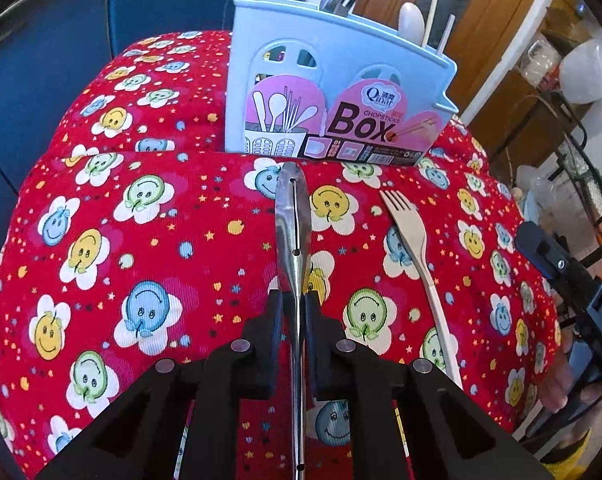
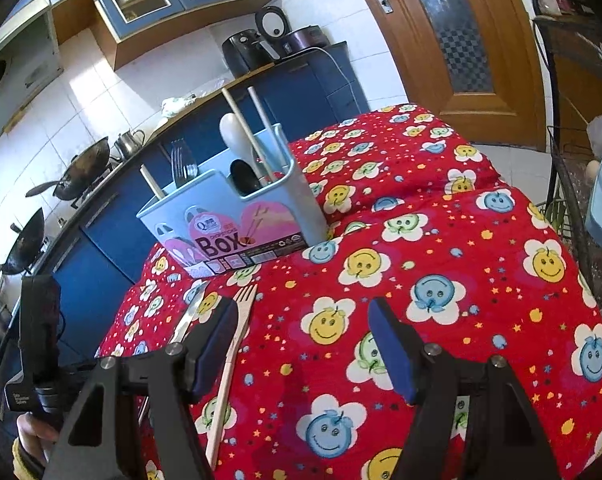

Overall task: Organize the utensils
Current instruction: 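Grasp the silver knife with the left tool while the right grasps the beige fork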

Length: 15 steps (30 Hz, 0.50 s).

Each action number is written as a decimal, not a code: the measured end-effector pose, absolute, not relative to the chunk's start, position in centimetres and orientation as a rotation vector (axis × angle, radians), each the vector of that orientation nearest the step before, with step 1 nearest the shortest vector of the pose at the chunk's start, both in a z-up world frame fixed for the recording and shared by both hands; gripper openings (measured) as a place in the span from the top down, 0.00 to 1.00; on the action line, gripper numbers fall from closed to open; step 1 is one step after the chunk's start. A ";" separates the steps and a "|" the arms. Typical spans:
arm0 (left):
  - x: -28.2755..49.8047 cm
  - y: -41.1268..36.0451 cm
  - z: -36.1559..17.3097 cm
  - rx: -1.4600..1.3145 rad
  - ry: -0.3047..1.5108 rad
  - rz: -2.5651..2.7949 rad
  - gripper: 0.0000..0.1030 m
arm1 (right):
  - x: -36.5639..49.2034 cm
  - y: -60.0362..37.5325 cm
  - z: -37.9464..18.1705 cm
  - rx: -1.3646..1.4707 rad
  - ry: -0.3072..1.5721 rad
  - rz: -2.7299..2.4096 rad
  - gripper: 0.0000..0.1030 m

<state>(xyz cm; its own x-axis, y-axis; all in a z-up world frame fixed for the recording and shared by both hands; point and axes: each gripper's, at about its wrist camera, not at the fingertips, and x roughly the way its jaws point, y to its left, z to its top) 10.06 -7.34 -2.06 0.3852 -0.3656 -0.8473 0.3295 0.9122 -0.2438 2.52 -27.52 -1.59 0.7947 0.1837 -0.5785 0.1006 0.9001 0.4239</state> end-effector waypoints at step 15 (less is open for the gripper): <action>9.0 -2.4 -0.2 -0.197 0.937 -0.476 0.90 | 4.2 -24.2 -1.2 0.390 0.802 0.078 0.32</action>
<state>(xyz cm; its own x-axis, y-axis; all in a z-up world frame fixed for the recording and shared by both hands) 9.04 -2.38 -0.24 0.4985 -0.4742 -0.7257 0.3062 0.8795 -0.3643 4.22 -24.21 -1.23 0.6967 0.2140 -0.6847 0.0786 0.9259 0.3694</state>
